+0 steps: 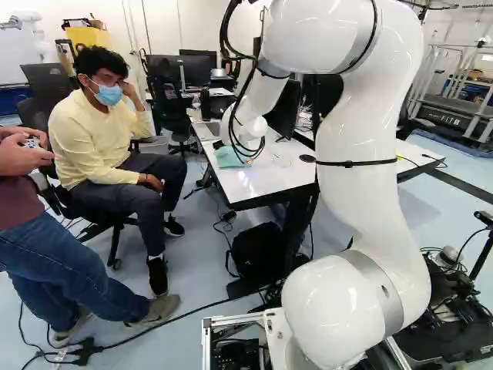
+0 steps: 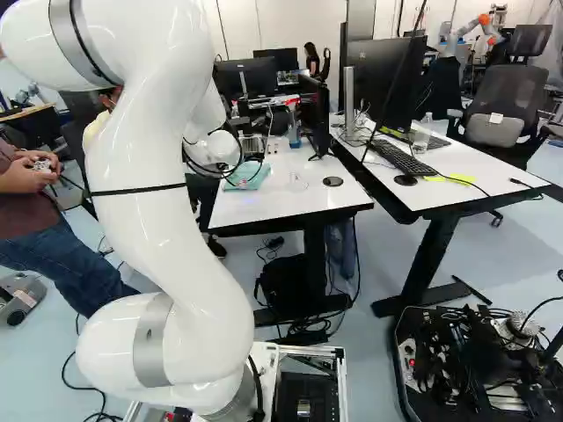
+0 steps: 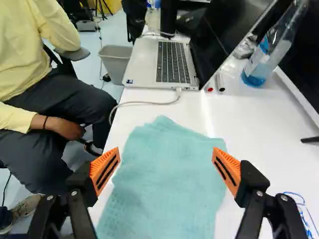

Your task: Clean the table with the green towel

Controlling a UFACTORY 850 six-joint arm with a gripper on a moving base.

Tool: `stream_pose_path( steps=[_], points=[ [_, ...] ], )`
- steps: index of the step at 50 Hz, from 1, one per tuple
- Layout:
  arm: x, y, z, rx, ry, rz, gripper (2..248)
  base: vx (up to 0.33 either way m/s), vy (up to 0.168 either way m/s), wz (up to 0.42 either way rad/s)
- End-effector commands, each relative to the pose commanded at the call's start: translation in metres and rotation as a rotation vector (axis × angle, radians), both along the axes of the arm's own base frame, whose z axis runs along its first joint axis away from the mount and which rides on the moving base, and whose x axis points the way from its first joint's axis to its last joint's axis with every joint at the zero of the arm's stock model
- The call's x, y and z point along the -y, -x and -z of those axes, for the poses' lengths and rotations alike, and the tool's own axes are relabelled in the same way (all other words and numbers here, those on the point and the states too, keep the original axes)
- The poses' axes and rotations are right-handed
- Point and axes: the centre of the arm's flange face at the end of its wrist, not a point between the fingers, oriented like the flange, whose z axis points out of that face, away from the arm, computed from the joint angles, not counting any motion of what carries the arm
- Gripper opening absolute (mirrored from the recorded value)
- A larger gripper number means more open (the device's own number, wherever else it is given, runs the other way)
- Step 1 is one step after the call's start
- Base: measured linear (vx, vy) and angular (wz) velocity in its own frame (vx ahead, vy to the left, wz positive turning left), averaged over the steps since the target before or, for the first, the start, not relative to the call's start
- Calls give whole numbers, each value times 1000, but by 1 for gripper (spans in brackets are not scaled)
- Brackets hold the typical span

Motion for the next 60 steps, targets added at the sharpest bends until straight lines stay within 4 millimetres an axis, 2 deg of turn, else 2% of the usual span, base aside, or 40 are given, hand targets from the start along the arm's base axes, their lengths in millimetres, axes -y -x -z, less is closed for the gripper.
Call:
stream_pose_path(
  steps=[19, 35, 46, 60],
  points=[
    [7, 8, -7, -166, -26, 89, 247, 5, 4, 1],
    [-10, 14, -18, -258, -1, 55, 247, 0, 0, 0],
    [-20, 5, -29, -261, 46, 0, 247, 0, 0, 0],
    [-17, -14, -43, -243, 113, -50, 247, 0, 0, 0]
  ],
)
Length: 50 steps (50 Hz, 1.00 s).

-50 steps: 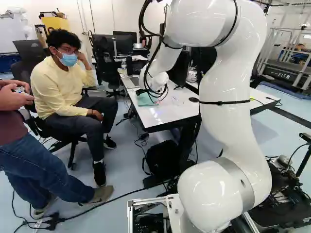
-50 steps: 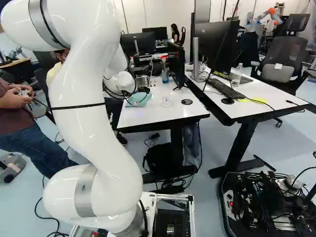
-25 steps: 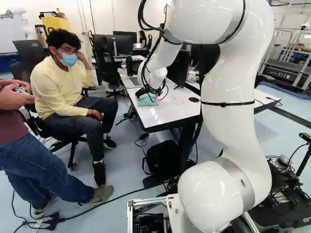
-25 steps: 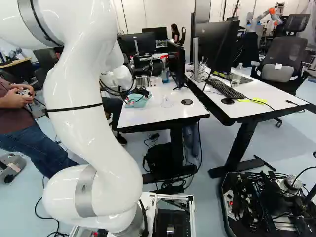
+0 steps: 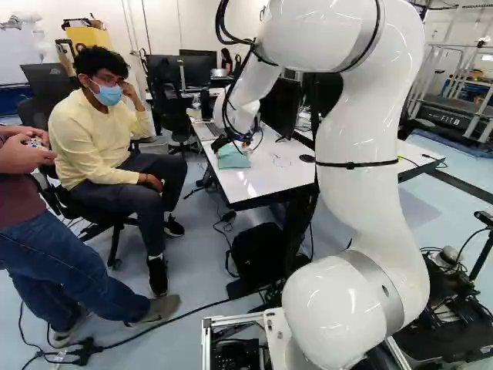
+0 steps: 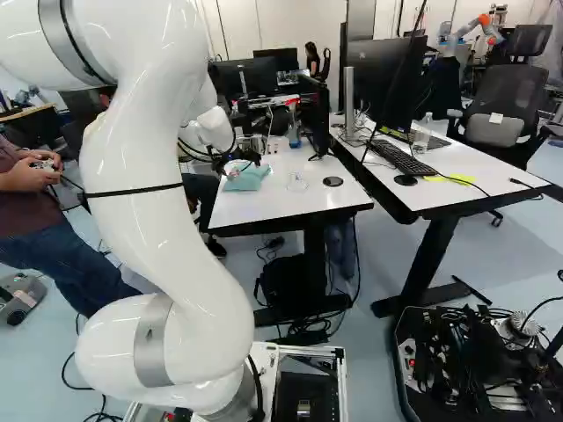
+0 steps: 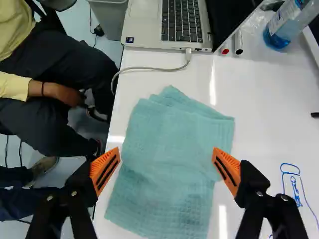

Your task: Clean the table with the green towel

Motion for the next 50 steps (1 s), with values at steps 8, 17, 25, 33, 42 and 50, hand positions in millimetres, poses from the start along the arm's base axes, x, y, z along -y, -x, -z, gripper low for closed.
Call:
stream_pose_path(
  steps=[8, 17, 25, 33, 42, 50],
  points=[
    [7, -11, -8, 13, 36, -25, 247, 0, 0, 0],
    [16, -23, -18, 28, 81, -50, 247, 0, 0, 0],
    [22, -34, -26, 42, 132, -84, 247, 0, 0, 0],
    [25, -37, -35, 50, 195, -132, 247, 0, 0, 0],
    [24, -29, -45, 51, 273, -194, 247, 0, 0, 0],
    [20, -15, -51, 42, 346, -257, 247, 0, 0, 0]
  ],
)
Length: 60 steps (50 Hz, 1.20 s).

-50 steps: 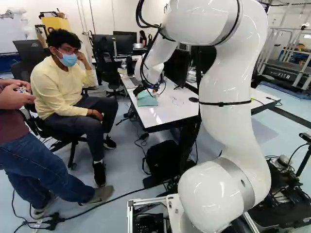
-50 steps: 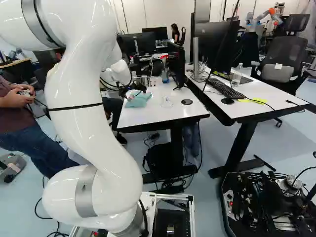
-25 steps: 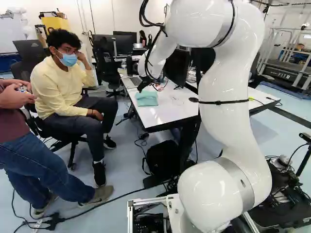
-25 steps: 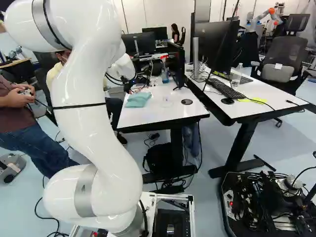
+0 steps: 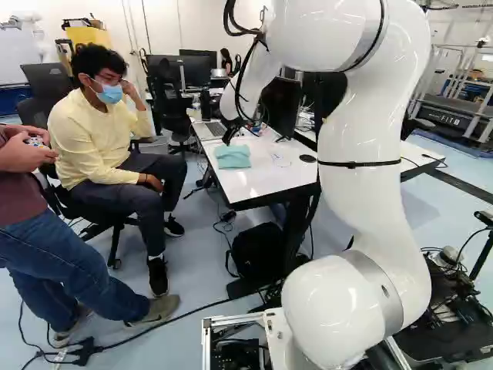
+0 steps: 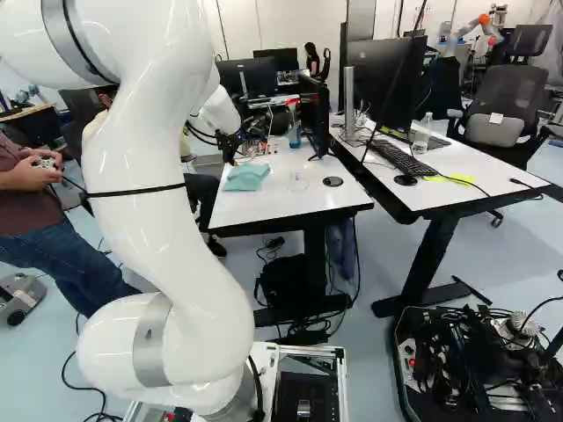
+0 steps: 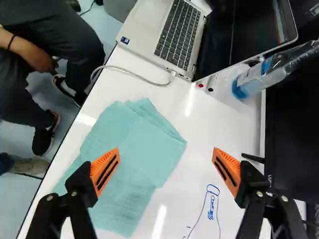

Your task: Clean the table with the green towel

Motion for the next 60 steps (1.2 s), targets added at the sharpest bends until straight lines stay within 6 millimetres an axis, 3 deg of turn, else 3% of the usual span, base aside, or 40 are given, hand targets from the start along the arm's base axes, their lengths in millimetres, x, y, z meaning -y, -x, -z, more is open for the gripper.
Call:
stream_pose_path(
  steps=[12, 27, 60],
  points=[
    [-11, 10, 11, -37, 124, -95, 247, 0, 0, 0],
    [-17, -5, 28, -65, 273, -185, 247, 0, 0, 0],
    [-3, -7, 26, -100, 594, -287, 247, 0, 0, 0]
  ],
)
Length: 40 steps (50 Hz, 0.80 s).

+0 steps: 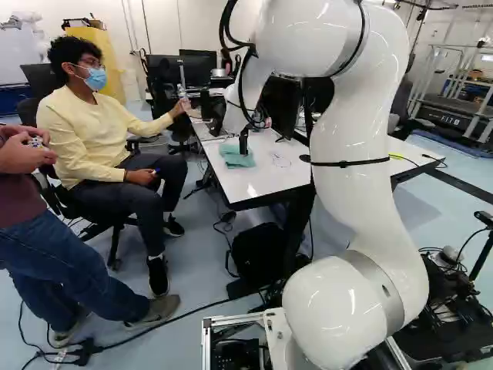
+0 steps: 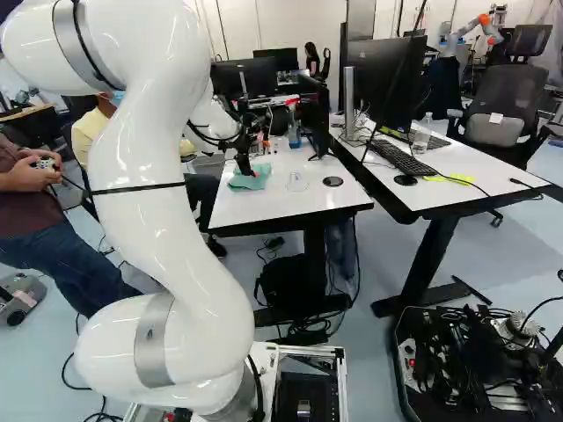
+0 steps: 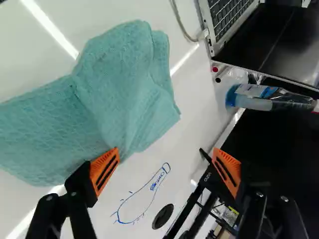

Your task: Clean the table with the green towel

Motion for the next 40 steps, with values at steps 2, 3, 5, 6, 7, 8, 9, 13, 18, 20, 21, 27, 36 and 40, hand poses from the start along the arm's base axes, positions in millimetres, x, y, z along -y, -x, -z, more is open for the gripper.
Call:
stream_pose_path(
  steps=[2, 3, 5, 6, 7, 8, 9, 13, 18, 20, 21, 27, 36, 40],
  points=[
    [-1, 2, 0, -1, 6, -4, 247, 0, 0, 0],
    [-2, 3, 0, -2, 8, -6, 247, 0, 0, 0],
    [-4, 5, -1, -3, 11, -11, 247, 0, 0, 0],
    [-5, 7, -1, -4, 12, -13, 247, 0, 0, 0],
    [-6, 8, -1, -5, 13, -16, 247, 0, 0, 0],
    [-7, 10, -1, -6, 14, -18, 247, 0, 0, 0],
    [-8, 12, -1, -7, 15, -21, 247, 0, 0, 0],
    [-13, 18, -1, -11, 17, -31, 247, 0, 0, 0],
    [-20, 26, -2, -12, 10, -53, 247, 0, 0, 0],
    [-25, 27, -2, -10, 1, -66, 247, 0, 0, 0],
    [-27, 28, -2, -9, -5, -73, 247, 0, 0, 0],
    [-41, 28, -1, 2, -52, -116, 247, 0, 0, 0],
    [-60, 17, 0, 27, -145, -160, 247, 0, 0, 0],
    [-67, 10, 0, 39, -191, -170, 247, 0, 0, 0]
  ],
)
